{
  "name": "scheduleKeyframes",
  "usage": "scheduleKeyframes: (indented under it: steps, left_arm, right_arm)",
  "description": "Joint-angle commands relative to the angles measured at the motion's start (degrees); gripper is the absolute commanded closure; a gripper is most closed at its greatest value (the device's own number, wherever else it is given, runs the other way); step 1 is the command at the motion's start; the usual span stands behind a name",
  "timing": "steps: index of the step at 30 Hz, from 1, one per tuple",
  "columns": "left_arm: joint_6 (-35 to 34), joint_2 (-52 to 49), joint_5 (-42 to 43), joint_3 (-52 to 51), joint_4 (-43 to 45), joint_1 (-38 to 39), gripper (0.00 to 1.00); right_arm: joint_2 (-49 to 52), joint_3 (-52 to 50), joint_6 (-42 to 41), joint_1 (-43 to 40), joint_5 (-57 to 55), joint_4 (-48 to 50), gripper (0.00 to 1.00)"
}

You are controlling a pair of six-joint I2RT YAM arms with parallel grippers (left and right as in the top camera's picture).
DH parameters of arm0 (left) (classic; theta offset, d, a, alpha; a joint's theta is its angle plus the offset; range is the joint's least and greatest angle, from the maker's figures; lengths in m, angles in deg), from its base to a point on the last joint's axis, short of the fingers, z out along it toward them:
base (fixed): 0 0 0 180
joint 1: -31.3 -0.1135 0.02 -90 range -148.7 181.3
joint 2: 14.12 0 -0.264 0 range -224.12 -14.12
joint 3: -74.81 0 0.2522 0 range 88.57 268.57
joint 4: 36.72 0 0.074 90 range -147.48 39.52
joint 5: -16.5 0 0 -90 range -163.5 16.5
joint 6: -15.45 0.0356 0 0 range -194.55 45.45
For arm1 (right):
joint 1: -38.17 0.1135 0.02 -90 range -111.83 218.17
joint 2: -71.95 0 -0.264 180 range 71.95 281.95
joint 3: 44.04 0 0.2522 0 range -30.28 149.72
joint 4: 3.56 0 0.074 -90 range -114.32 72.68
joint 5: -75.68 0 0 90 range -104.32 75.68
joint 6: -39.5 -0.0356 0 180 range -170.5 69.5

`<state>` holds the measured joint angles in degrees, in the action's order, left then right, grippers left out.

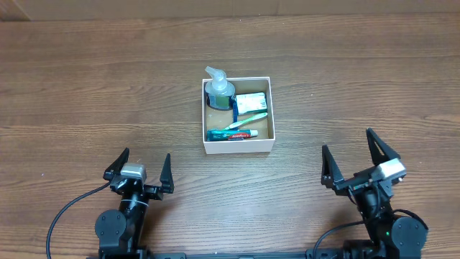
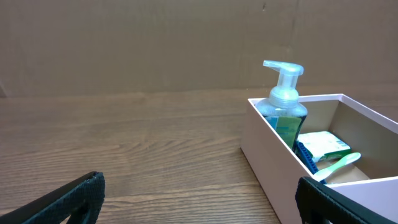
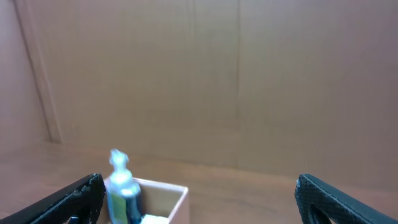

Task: Pack container

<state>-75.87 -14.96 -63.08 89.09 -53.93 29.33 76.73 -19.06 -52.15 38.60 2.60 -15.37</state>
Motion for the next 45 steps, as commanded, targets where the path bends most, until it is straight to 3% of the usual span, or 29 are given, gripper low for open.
scheduleKeyframes:
  steps: [1,17,29,45]
  left_arm:
    - [-0.15,0.61,-0.5,-0.24,-0.11,-0.26,0.0]
    - [-0.15,0.59,-0.5,-0.24,-0.11,-0.26,0.0]
    - [-0.17,0.59,-0.52,-0.24,-0.11,-0.26,0.0]
    - [-0.15,0.59,-0.5,-0.24,-0.09,-0.24,0.0]
  right_arm:
    - [-2.64,-3.43,0.55,0.26,-5.49,0.42,0.0]
    - [-4.61,-10.73,-0.07,0.28,-10.23,1.03,0.0]
    - [-4.61,-10.78,0.0,0.26,-10.47,-6.34,0.0]
    - [-4.61,-10.78,6.43,0.26,-10.47,-6.29,0.0]
